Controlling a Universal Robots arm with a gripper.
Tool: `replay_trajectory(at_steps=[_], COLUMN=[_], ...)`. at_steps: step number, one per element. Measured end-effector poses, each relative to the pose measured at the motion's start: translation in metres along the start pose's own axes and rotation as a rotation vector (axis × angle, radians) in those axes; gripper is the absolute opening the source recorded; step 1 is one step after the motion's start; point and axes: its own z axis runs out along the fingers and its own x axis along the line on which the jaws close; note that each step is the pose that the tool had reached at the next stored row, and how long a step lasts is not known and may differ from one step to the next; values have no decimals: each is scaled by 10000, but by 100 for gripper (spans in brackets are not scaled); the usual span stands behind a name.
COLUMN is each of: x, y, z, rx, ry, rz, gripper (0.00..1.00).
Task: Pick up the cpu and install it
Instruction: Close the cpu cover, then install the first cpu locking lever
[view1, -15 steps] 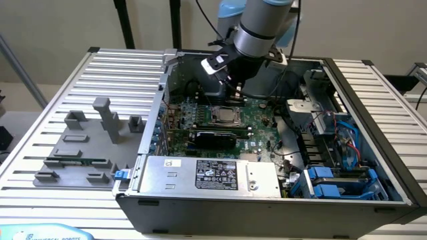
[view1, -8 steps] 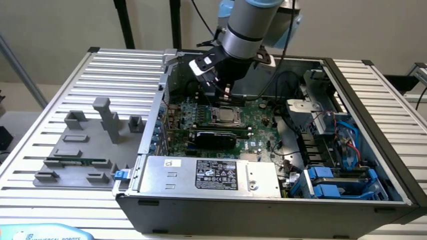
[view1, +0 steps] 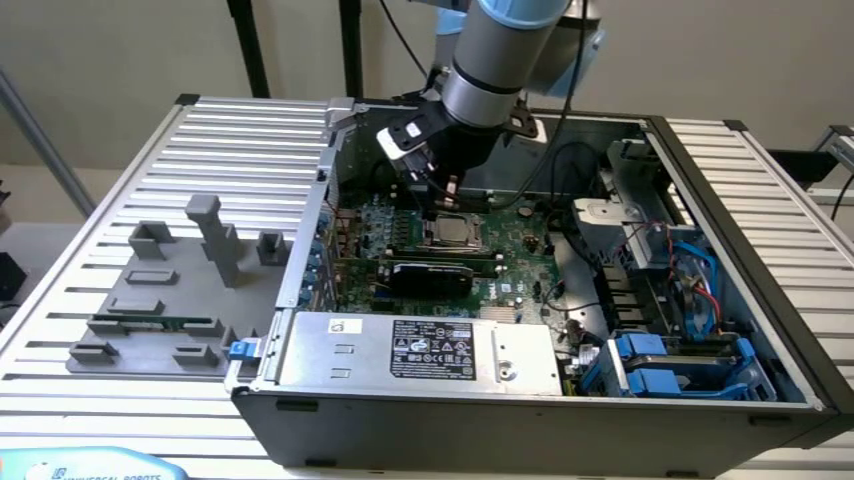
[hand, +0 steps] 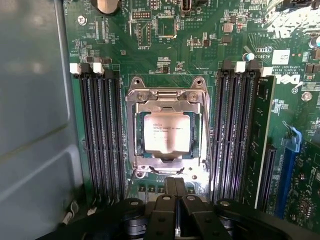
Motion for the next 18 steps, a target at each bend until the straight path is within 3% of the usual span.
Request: replay_trajectory(at_steps=[18], x=[-25], y=[54], z=[251], rx=[242], ry=[12], rz=[17], gripper=[11])
